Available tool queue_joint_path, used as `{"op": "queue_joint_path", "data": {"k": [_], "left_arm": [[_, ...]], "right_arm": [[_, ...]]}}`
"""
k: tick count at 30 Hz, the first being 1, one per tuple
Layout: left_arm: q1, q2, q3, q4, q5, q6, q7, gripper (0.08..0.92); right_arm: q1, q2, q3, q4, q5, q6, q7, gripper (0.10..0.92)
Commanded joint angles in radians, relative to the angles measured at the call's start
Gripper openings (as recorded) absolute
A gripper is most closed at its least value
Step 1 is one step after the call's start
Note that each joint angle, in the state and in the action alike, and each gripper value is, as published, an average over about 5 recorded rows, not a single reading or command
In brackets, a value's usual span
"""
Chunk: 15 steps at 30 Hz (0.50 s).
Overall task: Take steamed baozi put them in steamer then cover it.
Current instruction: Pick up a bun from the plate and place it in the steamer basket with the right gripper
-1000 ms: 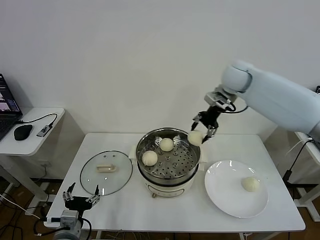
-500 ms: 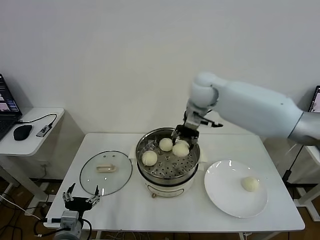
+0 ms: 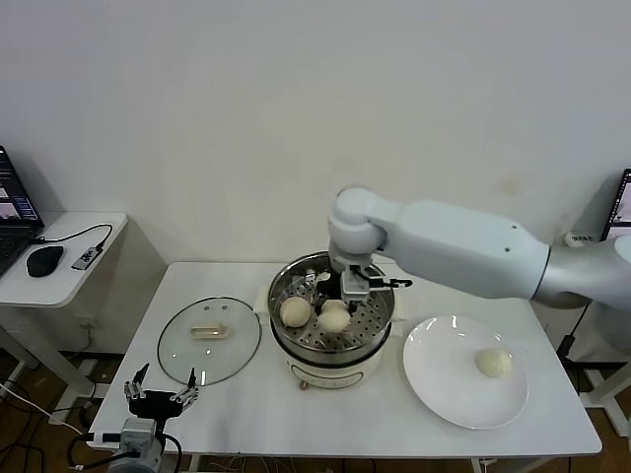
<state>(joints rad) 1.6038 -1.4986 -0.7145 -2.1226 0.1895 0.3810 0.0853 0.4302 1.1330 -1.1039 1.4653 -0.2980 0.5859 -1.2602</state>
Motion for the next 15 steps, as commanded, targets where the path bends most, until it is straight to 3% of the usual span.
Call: {"op": "queue_joint_path", "data": {"k": [1, 15], "left_arm": [[0.001, 0.002, -0.002, 0.004, 0.0, -0.001, 0.0, 0.823], [-0.004, 0.002, 0.003, 0.014, 0.001, -0.001, -0.001, 0.823]], "right_arm": [[-0.062, 0.039, 0.007, -0.002, -0.099, 0.029, 0.02, 0.619], [-0.094, 0.022, 0.003, 0.023, -0.092, 0.016, 0.02, 0.619]]}}
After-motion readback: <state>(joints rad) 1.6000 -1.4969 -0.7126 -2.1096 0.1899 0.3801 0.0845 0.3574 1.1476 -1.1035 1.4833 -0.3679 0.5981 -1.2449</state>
